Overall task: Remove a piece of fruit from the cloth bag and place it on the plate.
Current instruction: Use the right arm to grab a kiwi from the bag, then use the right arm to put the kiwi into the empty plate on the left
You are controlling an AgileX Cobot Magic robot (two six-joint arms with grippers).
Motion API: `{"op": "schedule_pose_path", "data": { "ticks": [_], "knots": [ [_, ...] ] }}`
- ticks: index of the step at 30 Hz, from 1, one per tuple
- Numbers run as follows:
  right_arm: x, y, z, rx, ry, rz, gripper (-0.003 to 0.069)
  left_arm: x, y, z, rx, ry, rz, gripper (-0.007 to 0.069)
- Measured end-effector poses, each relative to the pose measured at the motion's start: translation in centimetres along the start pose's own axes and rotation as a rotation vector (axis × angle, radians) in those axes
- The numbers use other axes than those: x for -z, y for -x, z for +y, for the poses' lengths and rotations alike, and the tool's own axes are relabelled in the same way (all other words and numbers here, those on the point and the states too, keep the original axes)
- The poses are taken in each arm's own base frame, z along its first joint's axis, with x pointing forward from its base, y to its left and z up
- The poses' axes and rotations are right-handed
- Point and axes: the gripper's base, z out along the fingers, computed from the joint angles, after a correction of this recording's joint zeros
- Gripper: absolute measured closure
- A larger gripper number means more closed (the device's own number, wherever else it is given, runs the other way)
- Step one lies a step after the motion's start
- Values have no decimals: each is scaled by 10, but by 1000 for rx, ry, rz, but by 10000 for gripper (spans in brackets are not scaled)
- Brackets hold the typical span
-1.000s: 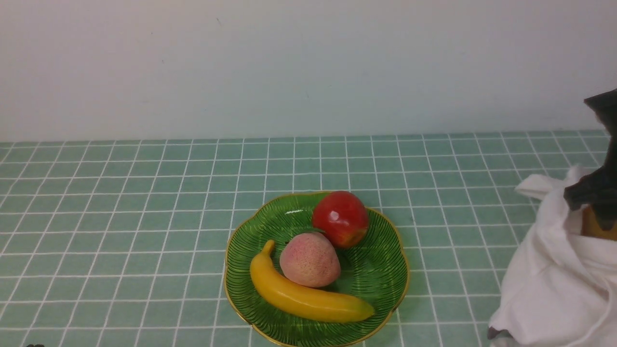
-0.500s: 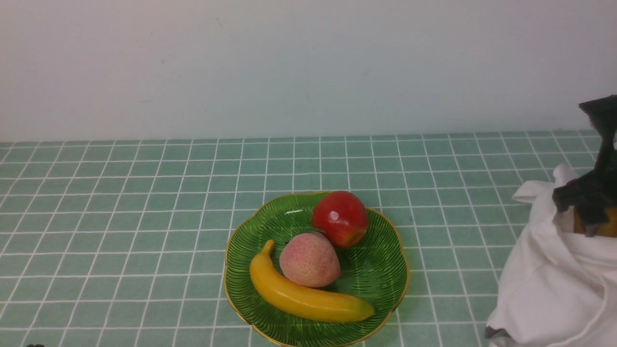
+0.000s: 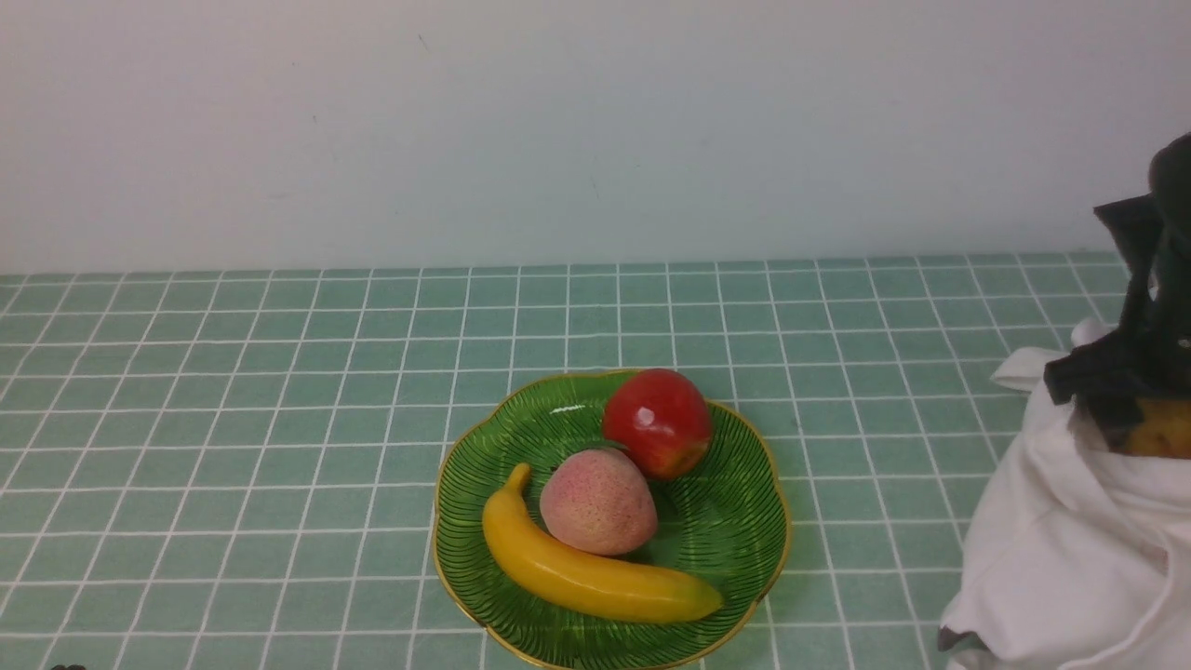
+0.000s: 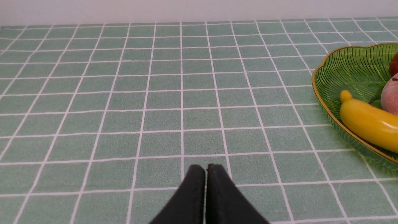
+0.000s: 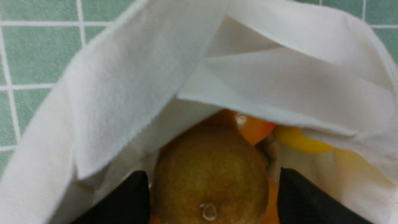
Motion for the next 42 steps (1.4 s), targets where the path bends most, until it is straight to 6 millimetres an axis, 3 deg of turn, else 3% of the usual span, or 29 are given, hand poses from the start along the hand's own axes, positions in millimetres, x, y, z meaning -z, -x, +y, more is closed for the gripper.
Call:
{"op": "schedule_pose_path", "data": {
  "ticks": [9, 11, 13, 21, 29, 34, 37, 42],
  "knots": [
    [-7, 2, -13, -63, 15, -3, 159, 0, 0, 0, 0, 0, 0, 632],
    [-10, 2, -17, -79, 32, 0, 182, 0, 0, 0, 0, 0, 0, 632],
    [-11, 2, -18, -75, 64, 6, 258, 0, 0, 0, 0, 0, 0, 632],
    [-9, -1, -16, -50, 121, 20, 260, 0, 0, 0, 0, 0, 0, 632],
    [50, -19, -33, -114, 152, -89, 260, 0, 0, 0, 0, 0, 0, 632],
    [93, -36, -36, -162, 277, -207, 260, 0, 0, 0, 0, 0, 0, 632],
    [107, -39, -31, -162, 388, -265, 260, 0, 0, 0, 0, 0, 0, 632],
    [126, -35, 14, -2, 686, -331, 260, 0, 0, 0, 0, 0, 0, 632]
  ]
}}
